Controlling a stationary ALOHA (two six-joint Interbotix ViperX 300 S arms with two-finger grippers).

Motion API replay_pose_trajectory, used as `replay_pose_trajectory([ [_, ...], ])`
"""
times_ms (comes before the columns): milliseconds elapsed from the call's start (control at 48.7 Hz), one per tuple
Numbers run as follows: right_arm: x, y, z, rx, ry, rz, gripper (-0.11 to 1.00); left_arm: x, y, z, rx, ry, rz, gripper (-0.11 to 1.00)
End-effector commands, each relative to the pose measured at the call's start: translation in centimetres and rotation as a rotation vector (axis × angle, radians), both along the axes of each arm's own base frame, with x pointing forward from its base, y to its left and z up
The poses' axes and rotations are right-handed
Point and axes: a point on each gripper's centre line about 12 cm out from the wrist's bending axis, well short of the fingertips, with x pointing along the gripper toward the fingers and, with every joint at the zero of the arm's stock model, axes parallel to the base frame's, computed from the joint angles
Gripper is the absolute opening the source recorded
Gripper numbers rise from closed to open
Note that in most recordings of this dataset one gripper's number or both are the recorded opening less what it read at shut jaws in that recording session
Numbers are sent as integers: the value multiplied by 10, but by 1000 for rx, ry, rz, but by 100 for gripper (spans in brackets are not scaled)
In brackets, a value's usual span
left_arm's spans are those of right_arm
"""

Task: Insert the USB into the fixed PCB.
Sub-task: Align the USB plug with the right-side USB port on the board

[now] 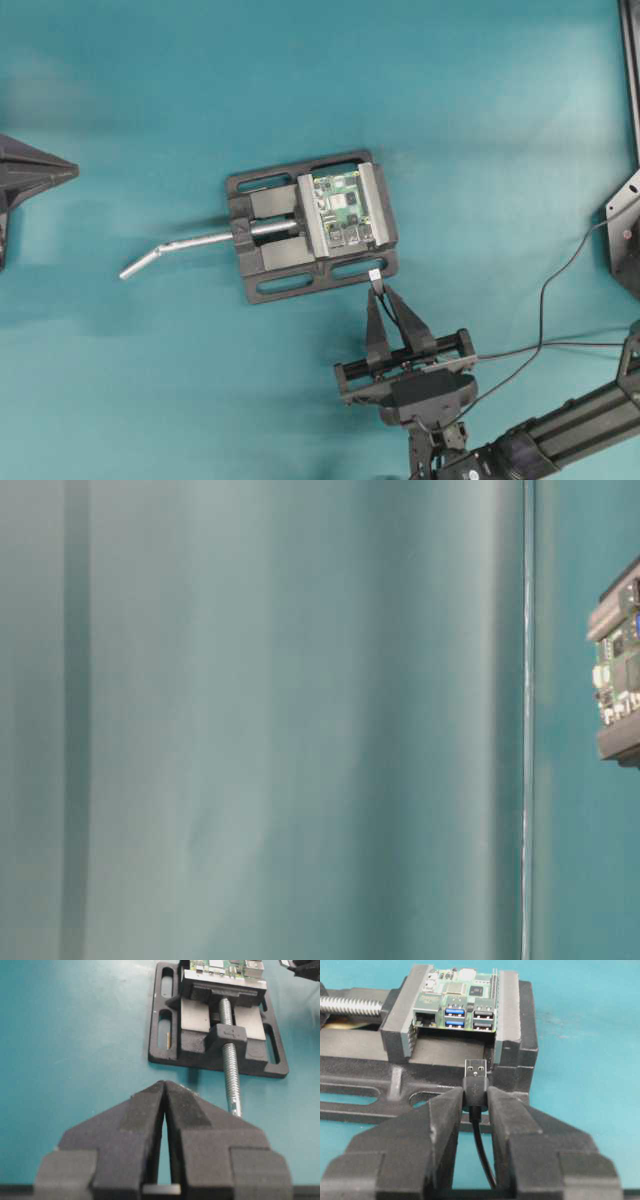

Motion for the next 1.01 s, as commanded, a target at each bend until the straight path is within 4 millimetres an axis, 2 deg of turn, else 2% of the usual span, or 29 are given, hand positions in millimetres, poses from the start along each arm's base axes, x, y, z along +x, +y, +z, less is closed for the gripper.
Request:
replay_pose_trajectory([
  [0,4,-1,13,10,-32,-9,21,3,1,11,5,-24,-1,3],
  [986,11,-19,24,-11,-51,-43,21,3,1,11,5,-24,-1,3],
])
